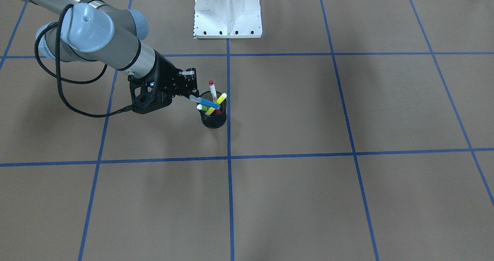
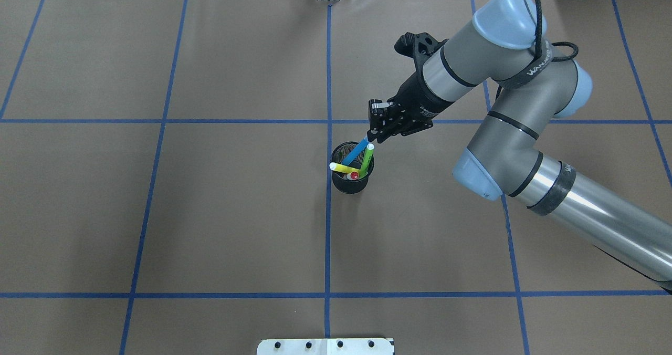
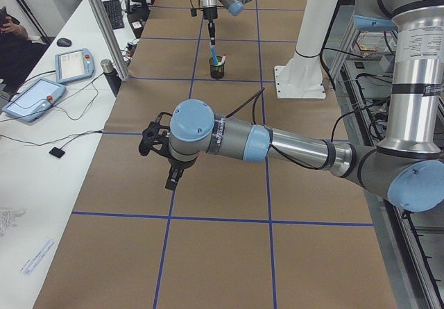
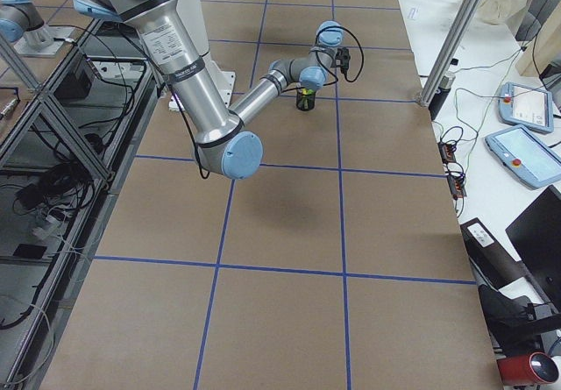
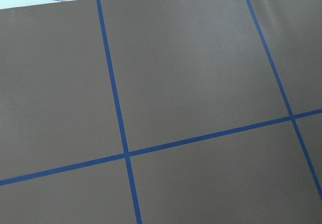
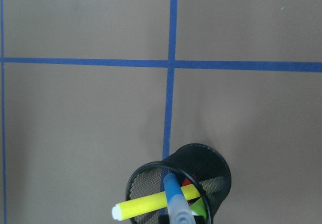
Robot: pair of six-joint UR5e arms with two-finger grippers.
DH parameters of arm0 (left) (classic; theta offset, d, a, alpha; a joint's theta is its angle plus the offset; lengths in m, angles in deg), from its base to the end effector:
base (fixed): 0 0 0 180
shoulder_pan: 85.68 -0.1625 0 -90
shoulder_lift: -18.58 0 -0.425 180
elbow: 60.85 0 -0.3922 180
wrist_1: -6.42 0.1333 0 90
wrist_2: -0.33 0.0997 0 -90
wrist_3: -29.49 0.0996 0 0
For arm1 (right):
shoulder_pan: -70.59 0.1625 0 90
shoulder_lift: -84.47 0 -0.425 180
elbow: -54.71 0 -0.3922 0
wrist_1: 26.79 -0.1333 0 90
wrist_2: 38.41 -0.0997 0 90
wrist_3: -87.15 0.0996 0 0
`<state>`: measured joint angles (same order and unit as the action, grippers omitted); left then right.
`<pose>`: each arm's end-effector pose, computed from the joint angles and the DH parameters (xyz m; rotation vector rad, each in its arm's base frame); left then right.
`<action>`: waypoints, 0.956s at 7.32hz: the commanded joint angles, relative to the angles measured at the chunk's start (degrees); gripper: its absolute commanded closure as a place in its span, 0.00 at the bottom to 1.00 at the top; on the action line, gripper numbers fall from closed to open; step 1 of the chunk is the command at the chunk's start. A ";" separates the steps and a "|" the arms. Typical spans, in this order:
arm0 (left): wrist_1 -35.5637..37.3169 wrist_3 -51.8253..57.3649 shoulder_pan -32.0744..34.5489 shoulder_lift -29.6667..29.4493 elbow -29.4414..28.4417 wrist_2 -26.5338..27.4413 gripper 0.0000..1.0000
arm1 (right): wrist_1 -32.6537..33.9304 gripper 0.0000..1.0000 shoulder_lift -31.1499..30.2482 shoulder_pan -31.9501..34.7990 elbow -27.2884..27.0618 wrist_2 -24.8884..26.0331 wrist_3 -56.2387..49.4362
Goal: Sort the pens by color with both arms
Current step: 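Lift the blue marker up out of the cup with the right gripper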
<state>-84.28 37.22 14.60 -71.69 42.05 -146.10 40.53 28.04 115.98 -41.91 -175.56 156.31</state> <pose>-0.1376 -0.4770 0.5277 0.3726 0.9327 0.0785 -0.4068 -0.4982 0.2057 -0.0528 -1.2548 -0.0803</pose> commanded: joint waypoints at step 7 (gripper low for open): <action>-0.09 0.00 0.00 0.00 0.10 -0.09 0.00 | 7.38 0.74 0.18 6.65 -4.46 8.87 0.18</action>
<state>-84.37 37.22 14.60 -71.68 42.13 -146.14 47.47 28.18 122.82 -46.82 -171.75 156.42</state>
